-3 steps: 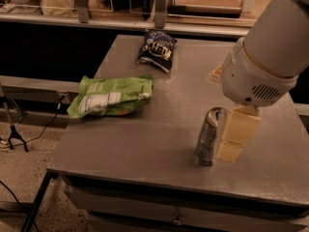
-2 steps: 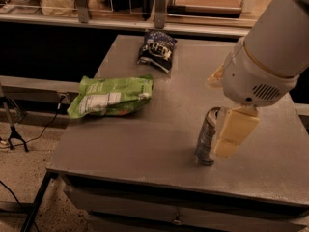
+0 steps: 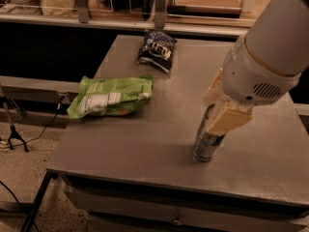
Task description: Move redbull can near green rice chip bag
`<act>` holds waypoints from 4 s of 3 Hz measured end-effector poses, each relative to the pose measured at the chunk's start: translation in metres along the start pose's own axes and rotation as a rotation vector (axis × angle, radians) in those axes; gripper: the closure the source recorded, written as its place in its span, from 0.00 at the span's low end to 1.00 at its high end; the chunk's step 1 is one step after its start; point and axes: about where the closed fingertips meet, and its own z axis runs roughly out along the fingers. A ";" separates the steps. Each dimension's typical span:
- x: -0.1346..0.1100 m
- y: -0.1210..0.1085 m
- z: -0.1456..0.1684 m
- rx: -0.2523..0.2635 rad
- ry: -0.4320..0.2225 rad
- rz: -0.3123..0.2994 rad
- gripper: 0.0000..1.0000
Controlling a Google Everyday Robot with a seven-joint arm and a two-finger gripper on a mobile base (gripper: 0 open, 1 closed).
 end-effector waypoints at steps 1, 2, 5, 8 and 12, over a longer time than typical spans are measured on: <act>-0.003 0.000 -0.004 0.011 -0.002 -0.005 0.87; -0.010 -0.002 -0.009 0.022 -0.001 -0.017 1.00; -0.066 -0.076 -0.026 0.051 0.040 -0.100 1.00; -0.075 -0.142 0.036 0.014 0.036 -0.072 0.83; -0.083 -0.147 0.038 0.037 0.017 -0.079 0.00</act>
Offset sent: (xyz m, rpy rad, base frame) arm 0.0054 0.0085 0.0127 -0.0088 -0.0133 0.0179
